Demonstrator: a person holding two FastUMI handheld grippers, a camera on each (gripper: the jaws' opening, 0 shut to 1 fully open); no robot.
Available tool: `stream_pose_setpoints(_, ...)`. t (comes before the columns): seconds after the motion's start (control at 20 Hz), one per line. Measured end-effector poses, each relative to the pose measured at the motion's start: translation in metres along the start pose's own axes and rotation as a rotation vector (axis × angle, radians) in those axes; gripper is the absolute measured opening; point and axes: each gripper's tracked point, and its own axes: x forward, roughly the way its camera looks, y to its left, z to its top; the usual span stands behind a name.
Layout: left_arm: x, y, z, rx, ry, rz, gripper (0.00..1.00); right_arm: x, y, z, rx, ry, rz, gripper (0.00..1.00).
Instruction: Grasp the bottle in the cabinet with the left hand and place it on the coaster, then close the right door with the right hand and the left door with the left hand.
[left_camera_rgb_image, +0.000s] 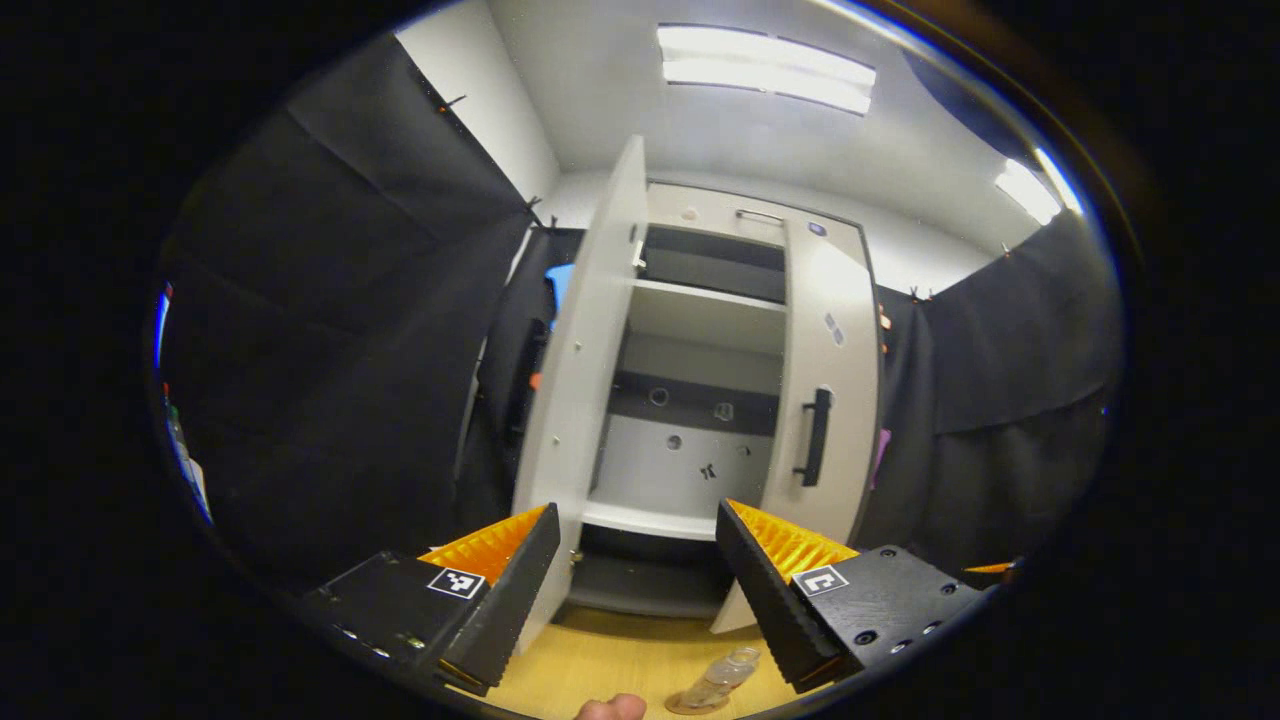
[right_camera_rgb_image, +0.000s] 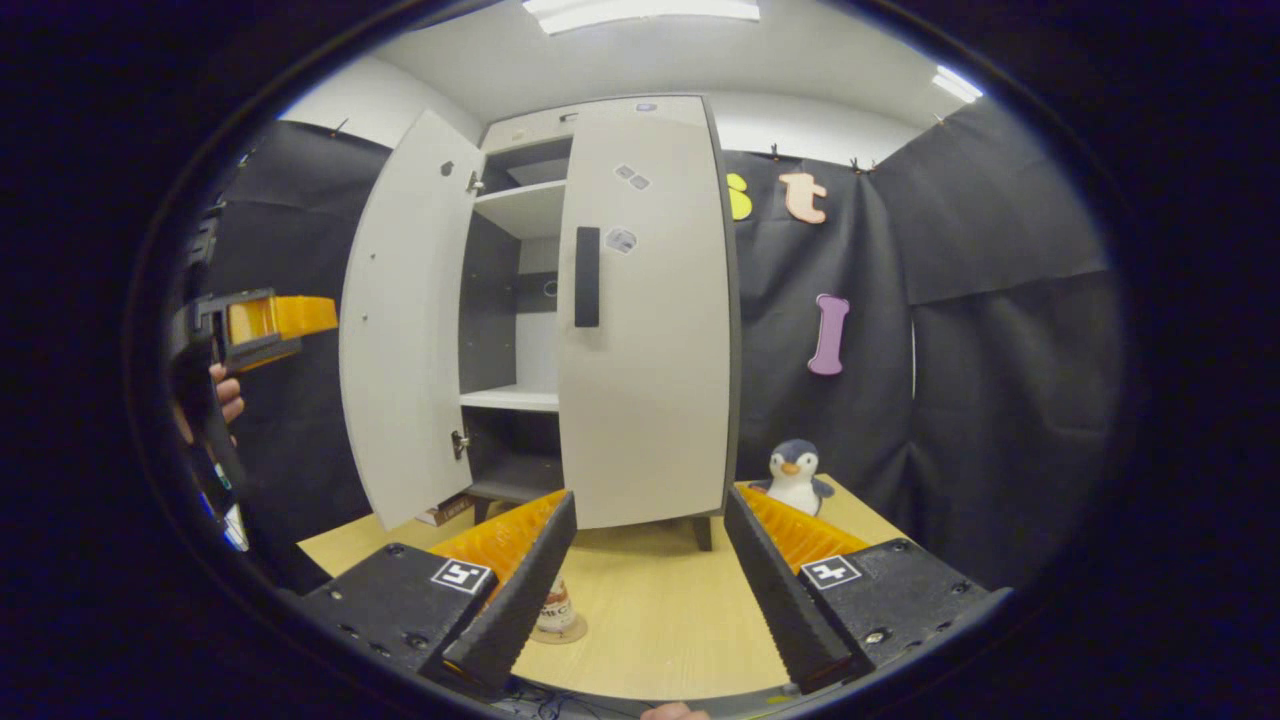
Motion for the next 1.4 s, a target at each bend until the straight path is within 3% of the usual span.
stream_pose_setpoints(0.05, 0.008, 0.021, 0.013, 0.002, -0.025, 0.039, 1.00, 0.001, 0.003, 0.001, -0.003, -0.002, 0.010, 0.98)
stream_pose_setpoints(0.2, 0.039, 0.080, 0.033, 0.014, -0.053, 0.132, 0.99, 0.001, 0.008, 0.006, -0.007, -0.011, 0.027, 0.98)
stream_pose_setpoints(0.25, 0.050, 0.097, 0.031, 0.009, -0.039, 0.154, 0.95, 0.002, 0.009, 0.007, -0.007, -0.014, 0.031, 0.98)
stream_pose_setpoints(0.3, 0.062, 0.109, 0.030, -0.006, -0.021, 0.169, 0.99, 0.001, 0.009, 0.009, -0.008, -0.019, 0.033, 0.98)
stream_pose_setpoints(0.35, 0.078, 0.113, 0.026, -0.023, -0.004, 0.176, 0.95, 0.001, 0.007, 0.011, -0.012, -0.025, 0.030, 0.98)
stream_pose_setpoints(0.4, 0.089, 0.125, 0.022, -0.037, 0.005, 0.187, 0.99, 0.000, 0.004, 0.013, -0.018, -0.031, 0.023, 0.98)
stream_pose_setpoints(0.65, 0.131, 0.144, 0.003, -0.027, 0.040, 0.244, 0.95, -0.003, -0.012, 0.021, -0.026, -0.042, -0.024, 0.97)
stream_pose_setpoints(0.9, 0.146, 0.140, -0.008, -0.006, 0.061, 0.220, 0.95, -0.005, -0.027, 0.025, -0.032, -0.047, -0.067, 0.94)
stream_pose_setpoints(0.95, 0.148, 0.136, -0.010, 0.001, 0.065, 0.209, 0.99, -0.005, -0.028, 0.025, -0.030, -0.044, -0.071, 0.98)
stream_pose_setpoints(1.1, 0.148, 0.133, -0.006, 0.037, 0.058, 0.212, 0.94, -0.001, -0.025, 0.023, -0.021, -0.033, -0.063, 0.94)
stream_pose_setpoints(1.15, 0.149, 0.129, -0.008, 0.034, 0.066, 0.202, 0.99, 0.000, -0.025, 0.022, -0.020, -0.032, -0.060, 0.94)
stream_pose_setpoints(1.2, 0.149, 0.123, -0.009, 0.034, 0.074, 0.180, 0.94, 0.001, -0.023, 0.023, -0.019, -0.033, -0.056, 0.98)
stream_pose_setpoints(1.4, 0.145, 0.095, -0.013, 0.022, 0.095, 0.106, 0.93, 0.007, -0.017, 0.024, -0.026, -0.036, -0.038, 0.97)
